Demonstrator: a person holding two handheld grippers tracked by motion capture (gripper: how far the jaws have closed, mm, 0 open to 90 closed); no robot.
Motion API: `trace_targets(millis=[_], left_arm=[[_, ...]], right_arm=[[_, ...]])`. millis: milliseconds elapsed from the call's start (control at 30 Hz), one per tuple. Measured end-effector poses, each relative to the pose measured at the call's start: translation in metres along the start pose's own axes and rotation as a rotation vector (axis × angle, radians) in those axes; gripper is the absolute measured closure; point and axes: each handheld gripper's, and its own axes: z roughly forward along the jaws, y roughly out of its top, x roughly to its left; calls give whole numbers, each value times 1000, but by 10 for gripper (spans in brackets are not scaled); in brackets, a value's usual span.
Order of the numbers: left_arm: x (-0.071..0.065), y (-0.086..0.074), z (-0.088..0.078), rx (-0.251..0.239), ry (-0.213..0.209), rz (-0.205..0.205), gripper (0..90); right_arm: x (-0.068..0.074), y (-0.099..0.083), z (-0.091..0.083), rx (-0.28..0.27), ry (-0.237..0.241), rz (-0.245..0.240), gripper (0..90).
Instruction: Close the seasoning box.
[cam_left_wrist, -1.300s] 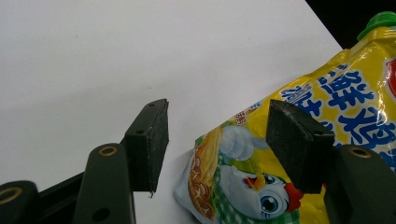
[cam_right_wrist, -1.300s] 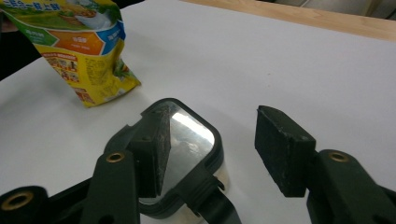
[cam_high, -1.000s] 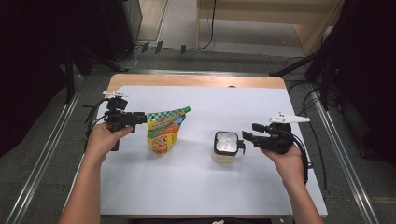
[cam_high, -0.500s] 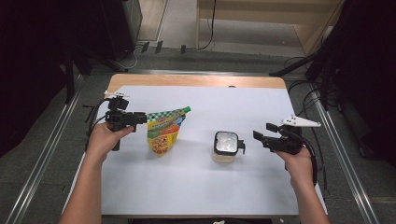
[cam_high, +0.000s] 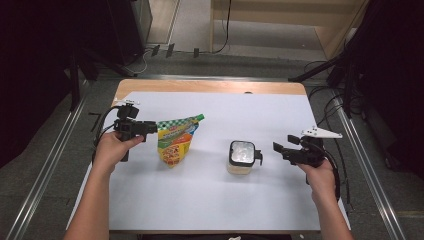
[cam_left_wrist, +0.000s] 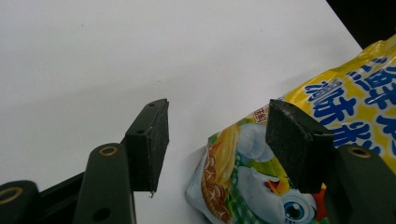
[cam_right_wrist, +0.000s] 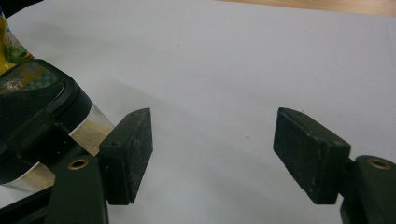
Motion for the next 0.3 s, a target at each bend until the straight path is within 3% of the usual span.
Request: trace_targets(millis=[300], left_arm=[[7, -4, 6, 34, 15, -19, 399]], right_arm=[[-1, -3, 4, 17, -8, -11, 277]])
